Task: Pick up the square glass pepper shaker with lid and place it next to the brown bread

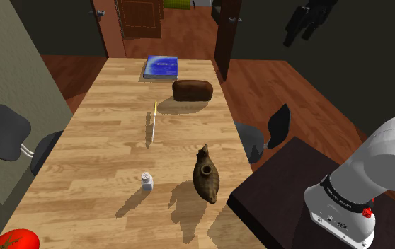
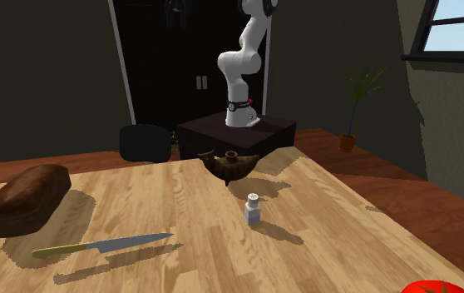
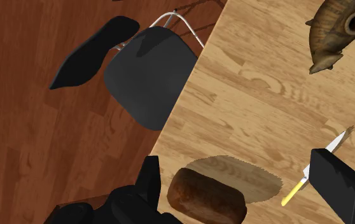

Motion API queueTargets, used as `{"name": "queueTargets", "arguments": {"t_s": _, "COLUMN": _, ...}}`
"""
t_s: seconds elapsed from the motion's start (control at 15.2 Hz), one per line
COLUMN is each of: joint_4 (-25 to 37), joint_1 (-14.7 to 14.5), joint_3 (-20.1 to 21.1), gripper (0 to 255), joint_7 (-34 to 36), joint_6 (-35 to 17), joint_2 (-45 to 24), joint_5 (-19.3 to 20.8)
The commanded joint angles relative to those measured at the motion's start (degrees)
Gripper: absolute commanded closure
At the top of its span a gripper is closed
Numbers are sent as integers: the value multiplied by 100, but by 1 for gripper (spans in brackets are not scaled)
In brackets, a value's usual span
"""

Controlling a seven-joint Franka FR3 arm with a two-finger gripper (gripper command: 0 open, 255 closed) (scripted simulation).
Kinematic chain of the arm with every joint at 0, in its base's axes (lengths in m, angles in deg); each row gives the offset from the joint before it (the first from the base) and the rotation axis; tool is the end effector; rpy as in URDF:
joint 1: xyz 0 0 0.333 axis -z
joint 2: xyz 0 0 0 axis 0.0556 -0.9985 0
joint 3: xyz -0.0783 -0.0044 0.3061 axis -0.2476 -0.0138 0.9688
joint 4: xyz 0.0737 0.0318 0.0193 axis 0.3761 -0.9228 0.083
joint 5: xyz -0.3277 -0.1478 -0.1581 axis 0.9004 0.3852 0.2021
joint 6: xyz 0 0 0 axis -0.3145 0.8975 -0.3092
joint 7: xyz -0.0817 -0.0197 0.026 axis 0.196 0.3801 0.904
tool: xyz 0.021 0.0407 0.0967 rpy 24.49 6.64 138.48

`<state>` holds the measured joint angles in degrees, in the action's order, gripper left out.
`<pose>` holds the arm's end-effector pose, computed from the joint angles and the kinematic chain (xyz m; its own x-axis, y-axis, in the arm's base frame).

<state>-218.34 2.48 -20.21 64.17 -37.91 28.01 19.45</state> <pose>0.3334 -0.0107 0.6288 0.9822 -0.0671 0.1754 -0.0823 -0.9933 0.0808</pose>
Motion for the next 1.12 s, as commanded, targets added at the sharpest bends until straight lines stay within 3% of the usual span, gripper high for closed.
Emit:
{"name": "queueTargets", "arguments": {"t_s": 0.0, "joint_4": 0, "joint_1": 0, "joint_3": 0, "gripper": 0, "joint_7": 0, "joint_6": 0, "joint_2": 0, "joint_5": 0}}
{"name": "queueTargets", "arguments": {"t_s": 0.53, "joint_4": -867, "joint_1": -239, "joint_3": 713, "gripper": 0, "joint_7": 944, "joint_6": -1078, "joint_2": -246, "joint_5": -359}}
{"name": "queueTargets", "arguments": {"t_s": 1.06, "joint_4": -1268, "joint_1": -439, "joint_3": 1502, "gripper": 0, "joint_7": 1926, "joint_6": -2255, "joint_2": -1032, "joint_5": -605}}
